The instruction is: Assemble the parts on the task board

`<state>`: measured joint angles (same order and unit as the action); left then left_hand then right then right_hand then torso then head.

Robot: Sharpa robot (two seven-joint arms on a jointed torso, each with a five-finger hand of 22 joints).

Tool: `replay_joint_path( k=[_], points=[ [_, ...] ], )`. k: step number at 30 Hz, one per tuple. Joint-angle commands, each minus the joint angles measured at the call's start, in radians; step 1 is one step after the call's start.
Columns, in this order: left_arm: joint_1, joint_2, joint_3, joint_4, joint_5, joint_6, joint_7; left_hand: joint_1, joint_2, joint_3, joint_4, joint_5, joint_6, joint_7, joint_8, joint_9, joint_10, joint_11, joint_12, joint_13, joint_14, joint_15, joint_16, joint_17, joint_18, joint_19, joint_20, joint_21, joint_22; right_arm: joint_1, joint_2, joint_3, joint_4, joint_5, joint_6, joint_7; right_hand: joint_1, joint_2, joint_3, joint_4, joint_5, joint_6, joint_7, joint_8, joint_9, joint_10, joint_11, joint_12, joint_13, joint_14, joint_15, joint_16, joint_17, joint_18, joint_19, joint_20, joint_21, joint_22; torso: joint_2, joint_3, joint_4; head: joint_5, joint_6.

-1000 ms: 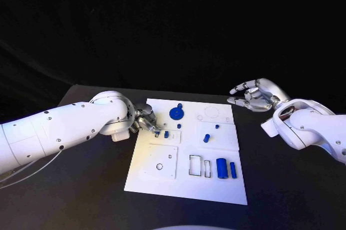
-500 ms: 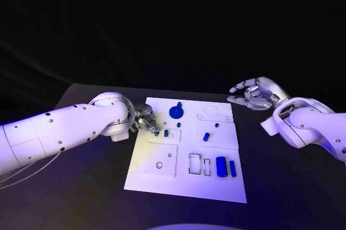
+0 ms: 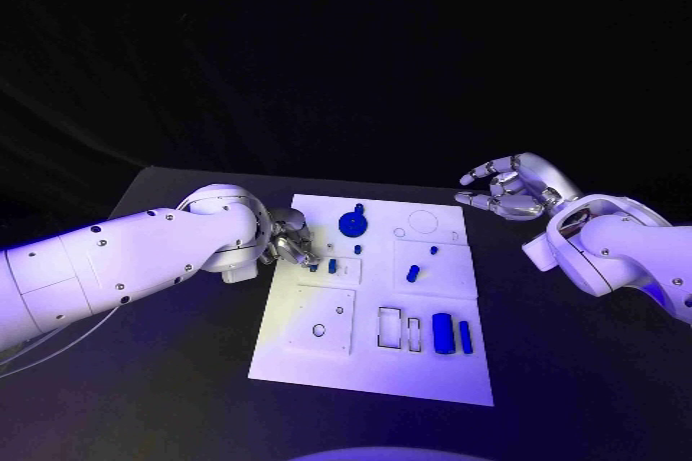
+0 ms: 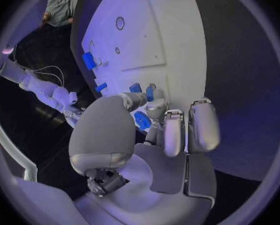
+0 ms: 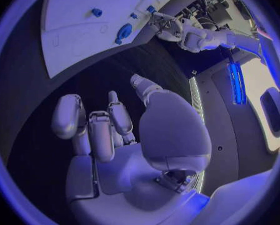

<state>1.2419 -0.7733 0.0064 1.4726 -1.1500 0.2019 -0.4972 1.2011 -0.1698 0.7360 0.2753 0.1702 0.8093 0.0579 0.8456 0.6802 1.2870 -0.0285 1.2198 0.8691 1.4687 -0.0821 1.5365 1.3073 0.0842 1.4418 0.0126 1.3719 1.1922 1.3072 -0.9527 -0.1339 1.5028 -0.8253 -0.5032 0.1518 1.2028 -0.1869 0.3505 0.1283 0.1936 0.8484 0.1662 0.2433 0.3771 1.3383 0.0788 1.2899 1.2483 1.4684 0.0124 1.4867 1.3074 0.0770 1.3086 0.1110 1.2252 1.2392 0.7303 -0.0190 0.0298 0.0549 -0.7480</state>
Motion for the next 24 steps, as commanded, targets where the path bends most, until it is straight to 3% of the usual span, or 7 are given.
replay_joint_path(
  k=[1,24],
  points=[
    [-0.004,-0.001,-0.002,0.003,-0.013,0.030,-0.001,0.004,-0.006,0.168,-0.160,0.006,0.013,-0.013,0.006,0.001,0.008,-0.002,0.005,0.002,0.082,-0.008,0.004,0.176,-0.010,0.009,0.000,0.006,0.002,-0.001,0.000,0.000,0.001,-0.006,0.013,0.004,-0.008,0.005,-0.004,0.005,0.006,-0.007,-0.003,0.004,0.002,-0.007,-0.001,-0.006,-0.001,0.044,-0.007,-0.004,0.017,0.021,-0.005,0.002,-0.005,-0.002,0.000,-0.0003,0.0002,0.000,-0.001],
    [-0.006,-0.004,-0.002,0.008,-0.016,0.026,-0.002,0.000,-0.009,0.175,-0.164,0.010,0.015,-0.014,0.008,0.001,0.010,-0.003,0.006,0.004,0.083,-0.008,0.004,0.177,-0.010,0.009,0.000,0.007,0.003,-0.001,-0.001,0.000,0.001,-0.005,0.013,0.005,-0.009,0.006,-0.006,0.007,0.007,-0.006,-0.003,0.006,0.002,-0.007,-0.001,-0.005,-0.001,0.043,-0.007,-0.005,0.016,0.021,-0.006,0.002,-0.006,-0.003,0.000,0.0000,0.0001,0.001,-0.002]
  ],
)
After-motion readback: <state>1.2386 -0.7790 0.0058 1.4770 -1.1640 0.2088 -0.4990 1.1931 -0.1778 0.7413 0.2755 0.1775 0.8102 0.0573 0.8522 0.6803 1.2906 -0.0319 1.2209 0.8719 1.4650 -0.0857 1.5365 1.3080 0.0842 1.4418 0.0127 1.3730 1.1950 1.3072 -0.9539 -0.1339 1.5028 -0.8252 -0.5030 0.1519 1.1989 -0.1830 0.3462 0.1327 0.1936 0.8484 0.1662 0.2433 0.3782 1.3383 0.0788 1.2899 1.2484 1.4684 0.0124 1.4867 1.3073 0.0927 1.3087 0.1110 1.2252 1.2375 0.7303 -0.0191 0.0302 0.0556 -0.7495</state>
